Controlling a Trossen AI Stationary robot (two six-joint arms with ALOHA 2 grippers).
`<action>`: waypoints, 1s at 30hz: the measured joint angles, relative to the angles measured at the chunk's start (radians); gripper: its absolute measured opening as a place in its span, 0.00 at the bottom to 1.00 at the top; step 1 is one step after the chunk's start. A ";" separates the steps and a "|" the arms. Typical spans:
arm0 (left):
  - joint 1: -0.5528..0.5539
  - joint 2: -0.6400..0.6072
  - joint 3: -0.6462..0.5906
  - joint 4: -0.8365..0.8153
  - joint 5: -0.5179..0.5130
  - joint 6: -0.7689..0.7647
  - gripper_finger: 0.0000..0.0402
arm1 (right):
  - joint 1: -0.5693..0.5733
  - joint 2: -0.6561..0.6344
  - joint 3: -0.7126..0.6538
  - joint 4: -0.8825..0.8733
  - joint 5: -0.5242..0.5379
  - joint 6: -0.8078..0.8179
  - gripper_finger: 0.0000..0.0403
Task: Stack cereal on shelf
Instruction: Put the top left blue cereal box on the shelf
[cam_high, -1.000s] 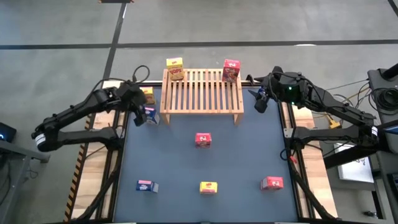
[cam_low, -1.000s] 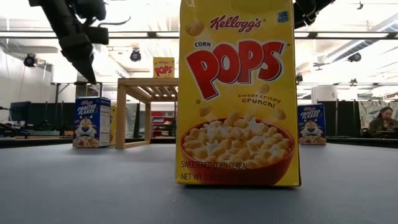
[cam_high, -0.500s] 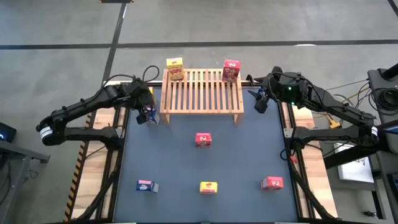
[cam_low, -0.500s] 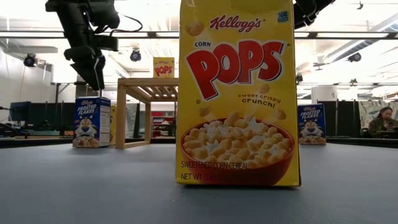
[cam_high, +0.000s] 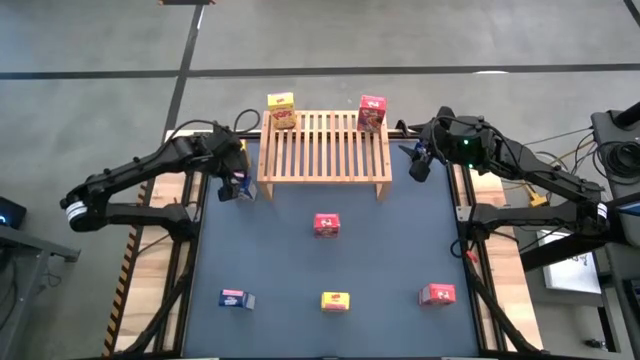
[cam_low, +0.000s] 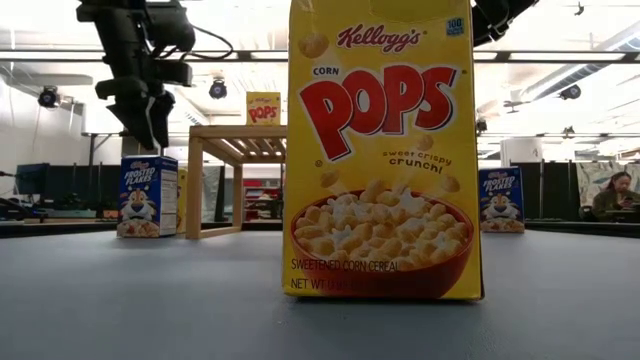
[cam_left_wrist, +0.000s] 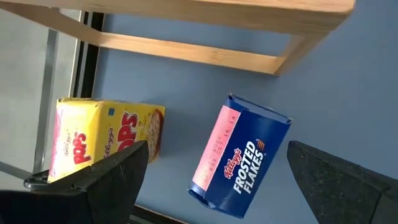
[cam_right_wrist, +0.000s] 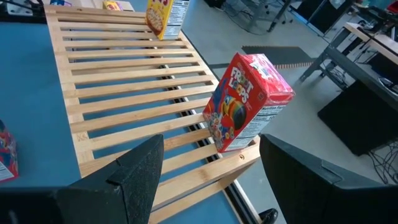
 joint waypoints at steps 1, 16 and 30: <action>0.000 0.002 0.000 0.000 0.000 0.000 0.91 | 0.000 0.000 0.000 0.000 0.000 0.000 0.64; 0.002 0.085 -0.001 -0.019 0.035 0.023 0.91 | 0.000 0.000 -0.014 0.000 -0.003 0.002 0.64; 0.008 0.211 -0.002 -0.052 0.061 0.020 0.81 | 0.000 0.000 -0.034 0.000 -0.027 0.000 0.64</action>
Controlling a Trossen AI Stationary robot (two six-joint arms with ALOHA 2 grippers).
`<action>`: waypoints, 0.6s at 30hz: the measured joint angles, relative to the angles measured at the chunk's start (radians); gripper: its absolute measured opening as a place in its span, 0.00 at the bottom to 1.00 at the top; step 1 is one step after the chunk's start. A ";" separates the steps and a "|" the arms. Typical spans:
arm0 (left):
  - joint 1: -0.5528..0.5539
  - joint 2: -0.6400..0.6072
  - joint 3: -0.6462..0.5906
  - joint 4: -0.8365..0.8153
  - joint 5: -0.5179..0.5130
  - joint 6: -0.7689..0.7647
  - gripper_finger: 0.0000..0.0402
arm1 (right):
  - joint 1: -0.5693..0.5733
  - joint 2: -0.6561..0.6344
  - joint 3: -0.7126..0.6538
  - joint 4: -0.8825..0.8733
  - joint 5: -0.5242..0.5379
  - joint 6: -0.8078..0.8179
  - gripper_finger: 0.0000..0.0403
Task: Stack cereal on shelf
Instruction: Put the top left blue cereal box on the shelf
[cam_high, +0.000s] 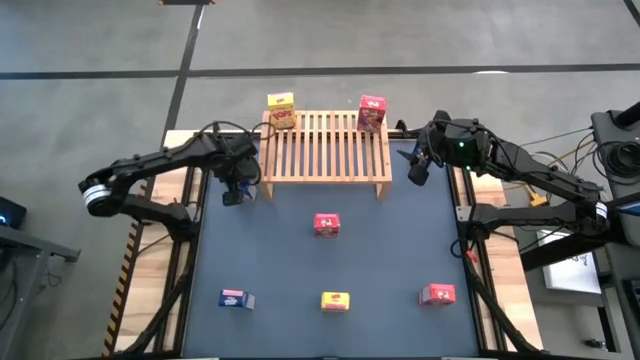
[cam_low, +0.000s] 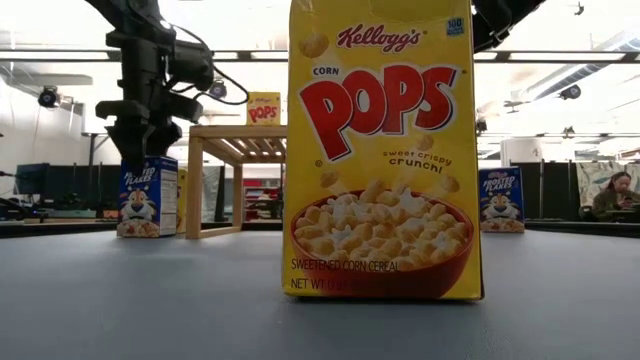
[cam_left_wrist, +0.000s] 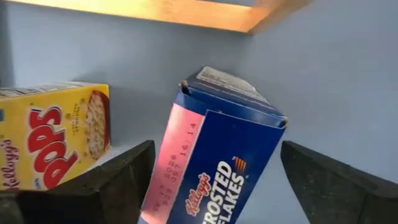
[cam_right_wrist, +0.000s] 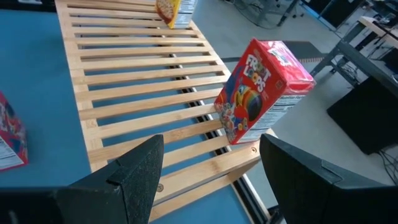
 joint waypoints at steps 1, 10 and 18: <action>0.001 0.002 0.000 -0.001 0.000 0.001 0.79 | 0.000 0.000 0.000 0.000 0.000 0.000 0.64; 0.019 0.013 0.000 0.007 0.000 0.012 0.61 | 0.000 0.000 0.000 0.050 0.001 0.000 0.64; 0.022 0.005 0.000 0.001 -0.005 0.020 0.45 | 0.000 0.000 0.000 0.100 0.001 0.000 0.64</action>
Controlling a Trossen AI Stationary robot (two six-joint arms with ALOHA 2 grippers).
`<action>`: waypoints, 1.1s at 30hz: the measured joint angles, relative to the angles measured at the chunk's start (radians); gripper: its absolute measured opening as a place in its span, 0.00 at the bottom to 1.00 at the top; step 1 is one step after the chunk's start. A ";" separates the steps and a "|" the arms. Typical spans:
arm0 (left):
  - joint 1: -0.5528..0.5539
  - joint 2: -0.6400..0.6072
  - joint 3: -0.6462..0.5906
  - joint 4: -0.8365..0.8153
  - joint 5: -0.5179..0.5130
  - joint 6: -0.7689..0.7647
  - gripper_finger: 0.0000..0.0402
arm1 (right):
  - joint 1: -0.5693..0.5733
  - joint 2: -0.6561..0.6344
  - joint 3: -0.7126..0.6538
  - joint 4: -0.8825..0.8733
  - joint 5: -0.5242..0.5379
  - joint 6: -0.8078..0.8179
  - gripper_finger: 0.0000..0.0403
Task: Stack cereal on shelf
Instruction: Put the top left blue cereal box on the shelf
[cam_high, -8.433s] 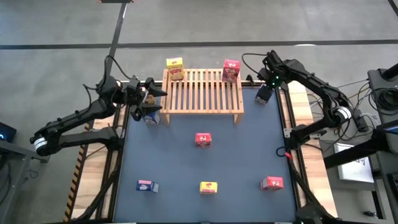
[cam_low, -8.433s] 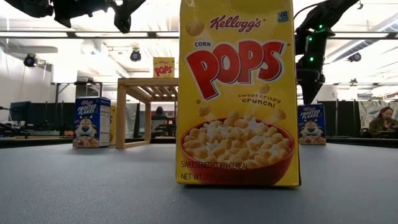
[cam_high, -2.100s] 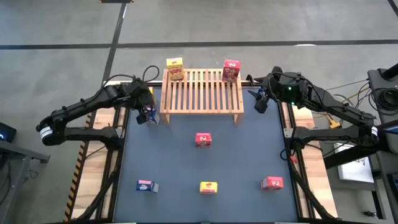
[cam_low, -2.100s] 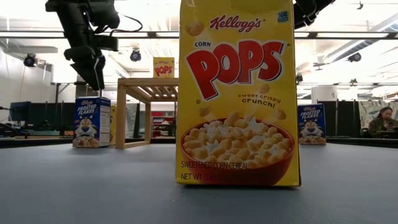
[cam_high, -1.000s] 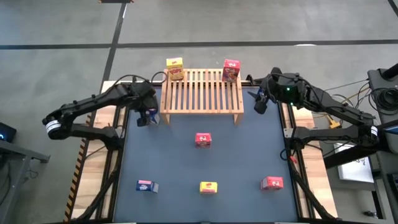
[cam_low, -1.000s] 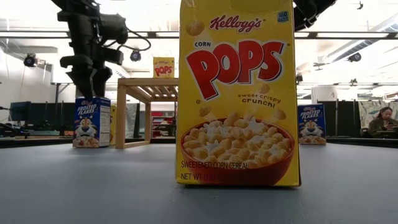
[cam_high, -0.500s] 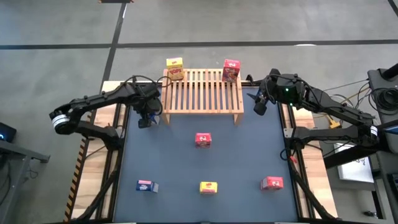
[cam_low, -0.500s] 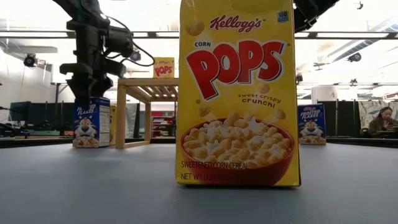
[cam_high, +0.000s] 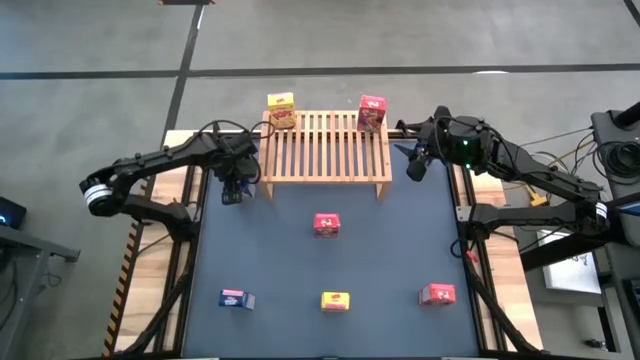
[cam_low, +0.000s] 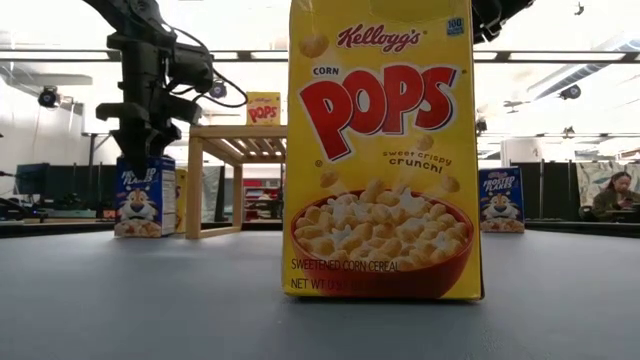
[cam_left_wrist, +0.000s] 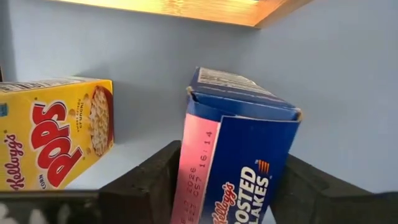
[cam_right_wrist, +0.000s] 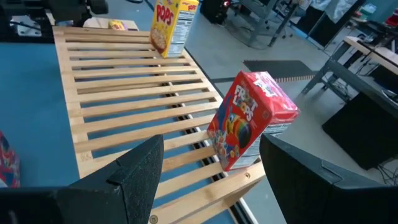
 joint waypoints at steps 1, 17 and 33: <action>0.000 0.000 0.000 -0.001 0.000 0.000 0.44 | 0.000 0.000 0.000 0.000 0.000 0.000 0.64; 0.000 0.000 0.221 -0.209 -0.003 -0.106 0.33 | 0.000 -0.001 0.000 0.020 0.000 -0.031 0.64; 0.000 0.003 0.680 -0.363 -0.003 -0.161 0.33 | 0.000 -0.001 0.000 0.027 0.000 -0.053 0.64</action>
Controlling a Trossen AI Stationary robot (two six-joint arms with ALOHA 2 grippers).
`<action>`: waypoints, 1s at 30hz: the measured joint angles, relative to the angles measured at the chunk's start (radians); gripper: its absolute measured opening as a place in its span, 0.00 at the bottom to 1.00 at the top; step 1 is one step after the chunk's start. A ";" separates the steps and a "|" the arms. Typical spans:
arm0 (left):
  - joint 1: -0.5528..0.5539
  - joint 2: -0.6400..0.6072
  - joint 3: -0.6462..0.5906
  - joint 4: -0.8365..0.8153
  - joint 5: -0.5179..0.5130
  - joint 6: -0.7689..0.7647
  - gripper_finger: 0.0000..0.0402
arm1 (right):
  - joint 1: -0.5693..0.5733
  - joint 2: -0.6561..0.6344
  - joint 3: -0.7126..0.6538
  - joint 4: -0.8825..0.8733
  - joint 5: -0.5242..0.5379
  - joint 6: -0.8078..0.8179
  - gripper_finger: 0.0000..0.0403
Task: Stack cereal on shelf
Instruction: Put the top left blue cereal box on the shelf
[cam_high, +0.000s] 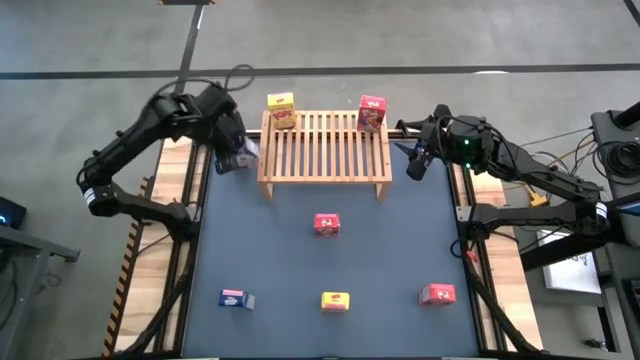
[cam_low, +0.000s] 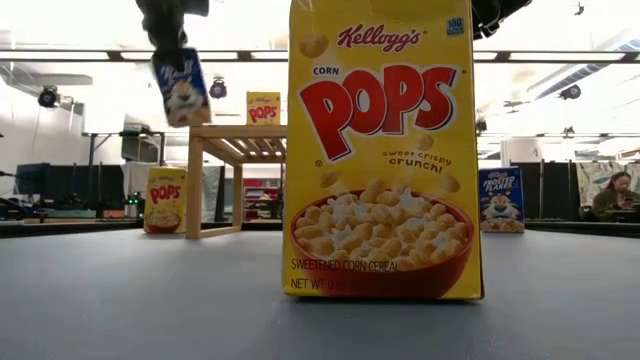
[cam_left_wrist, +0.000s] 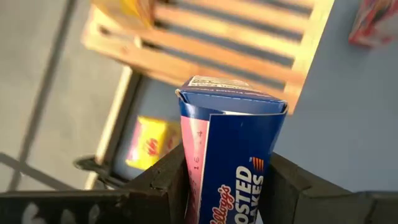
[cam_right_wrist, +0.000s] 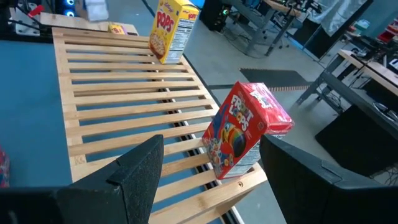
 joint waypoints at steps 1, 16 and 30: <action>0.000 0.000 0.022 -0.001 0.000 0.006 0.33 | 0.000 0.000 0.000 0.000 0.000 0.000 0.64; -0.002 0.150 0.139 0.139 0.137 0.117 0.33 | 0.000 0.031 0.001 0.098 -0.150 0.055 0.64; -0.075 0.353 0.414 0.051 0.167 0.117 0.33 | 0.002 0.360 0.070 0.407 -0.329 0.034 0.64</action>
